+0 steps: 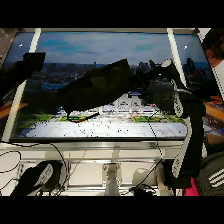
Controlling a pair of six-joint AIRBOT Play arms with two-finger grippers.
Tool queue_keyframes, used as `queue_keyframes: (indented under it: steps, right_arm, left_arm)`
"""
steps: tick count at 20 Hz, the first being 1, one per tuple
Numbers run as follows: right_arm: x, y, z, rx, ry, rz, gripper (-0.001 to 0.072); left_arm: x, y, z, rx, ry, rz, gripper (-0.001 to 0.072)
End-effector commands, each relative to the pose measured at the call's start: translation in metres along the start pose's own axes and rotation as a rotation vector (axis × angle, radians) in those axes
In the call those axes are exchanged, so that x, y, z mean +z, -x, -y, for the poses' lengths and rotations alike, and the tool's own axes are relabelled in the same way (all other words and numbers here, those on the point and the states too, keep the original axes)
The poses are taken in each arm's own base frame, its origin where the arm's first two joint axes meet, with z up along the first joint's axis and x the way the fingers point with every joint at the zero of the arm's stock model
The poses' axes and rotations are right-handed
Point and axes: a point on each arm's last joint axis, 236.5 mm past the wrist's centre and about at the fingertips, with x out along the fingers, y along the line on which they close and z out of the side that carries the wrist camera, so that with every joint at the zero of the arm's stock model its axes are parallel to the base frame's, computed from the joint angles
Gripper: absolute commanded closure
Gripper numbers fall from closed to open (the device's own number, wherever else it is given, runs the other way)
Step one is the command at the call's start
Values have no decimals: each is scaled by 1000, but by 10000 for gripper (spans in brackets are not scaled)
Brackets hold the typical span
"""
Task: Fold the clothes and pants, and hang the long-sleeved shirts on hangers.
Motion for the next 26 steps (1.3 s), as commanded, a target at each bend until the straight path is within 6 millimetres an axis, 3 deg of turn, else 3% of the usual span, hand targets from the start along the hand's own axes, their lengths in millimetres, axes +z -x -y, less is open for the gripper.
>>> queue_keyframes:
  steps: [1,3,5,7,9,13,17,19,21,26]
  right_arm:
    - [9,4,-22,53,33,50,704]
    - [16,26,-24,47,42,81,707]
    - [28,65,-7,-38,37,142,707]
    - [39,122,39,-217,5,212,707]
    - [41,195,100,-405,-58,264,707]
    - [15,338,208,-601,-280,370,707]
    - [-24,452,281,-625,-477,544,707]
    - [-52,491,312,-649,-545,585,708]
    - [-79,517,338,-672,-609,606,708]
    - [-127,547,376,-743,-728,596,708]
  left_arm:
    - [-3,0,3,-13,-1,-13,61]
    - [-3,0,4,-13,-1,-13,93]
    - [-3,0,4,-13,-1,-13,93]
    - [-3,1,4,-13,-2,-13,93]
    - [-3,1,4,-14,-1,-13,93]
    - [0,1,7,-27,20,-3,93]
    - [2,1,10,-38,38,6,93]
    - [2,1,10,-40,41,7,93]
    - [2,1,10,-41,42,7,93]
    - [4,1,12,-51,58,14,93]
